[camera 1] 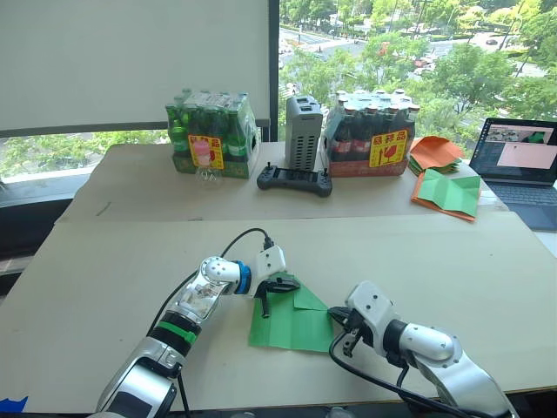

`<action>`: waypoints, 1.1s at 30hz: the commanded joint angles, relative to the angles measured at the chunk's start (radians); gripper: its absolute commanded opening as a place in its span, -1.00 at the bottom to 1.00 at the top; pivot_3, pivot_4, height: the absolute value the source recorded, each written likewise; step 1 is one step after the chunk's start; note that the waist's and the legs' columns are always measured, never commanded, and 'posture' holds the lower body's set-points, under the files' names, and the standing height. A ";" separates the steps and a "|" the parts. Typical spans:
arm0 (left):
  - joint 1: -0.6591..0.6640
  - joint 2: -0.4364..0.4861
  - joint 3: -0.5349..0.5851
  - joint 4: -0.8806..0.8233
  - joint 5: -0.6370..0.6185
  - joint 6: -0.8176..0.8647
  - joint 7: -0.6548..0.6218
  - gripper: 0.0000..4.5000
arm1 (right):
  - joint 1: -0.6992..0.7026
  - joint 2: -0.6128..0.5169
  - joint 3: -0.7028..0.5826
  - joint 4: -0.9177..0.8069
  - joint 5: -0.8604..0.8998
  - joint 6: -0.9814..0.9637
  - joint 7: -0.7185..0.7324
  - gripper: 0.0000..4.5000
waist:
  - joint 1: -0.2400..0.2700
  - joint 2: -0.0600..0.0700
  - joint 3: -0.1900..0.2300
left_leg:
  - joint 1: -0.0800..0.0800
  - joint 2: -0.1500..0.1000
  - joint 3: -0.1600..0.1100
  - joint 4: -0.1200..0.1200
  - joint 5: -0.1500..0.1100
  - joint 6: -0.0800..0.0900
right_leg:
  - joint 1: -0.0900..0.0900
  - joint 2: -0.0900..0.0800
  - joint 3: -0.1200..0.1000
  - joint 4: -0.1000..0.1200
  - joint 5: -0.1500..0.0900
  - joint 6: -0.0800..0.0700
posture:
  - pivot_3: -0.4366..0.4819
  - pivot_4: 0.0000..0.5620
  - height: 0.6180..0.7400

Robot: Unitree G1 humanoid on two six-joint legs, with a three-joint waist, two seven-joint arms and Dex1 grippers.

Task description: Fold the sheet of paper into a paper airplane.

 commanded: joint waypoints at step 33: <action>0.197 0.097 0.263 -0.381 -0.200 0.362 0.110 -1.00 | -0.187 0.097 0.181 0.213 -0.016 0.006 -0.065 -0.99 | -0.017 0.000 0.000 | 0.000 0.001 0.000 -0.001 0.000 0.000 | -0.003 0.000 0.001 0.001 0.000 0.000 | -0.05 -0.47 0.92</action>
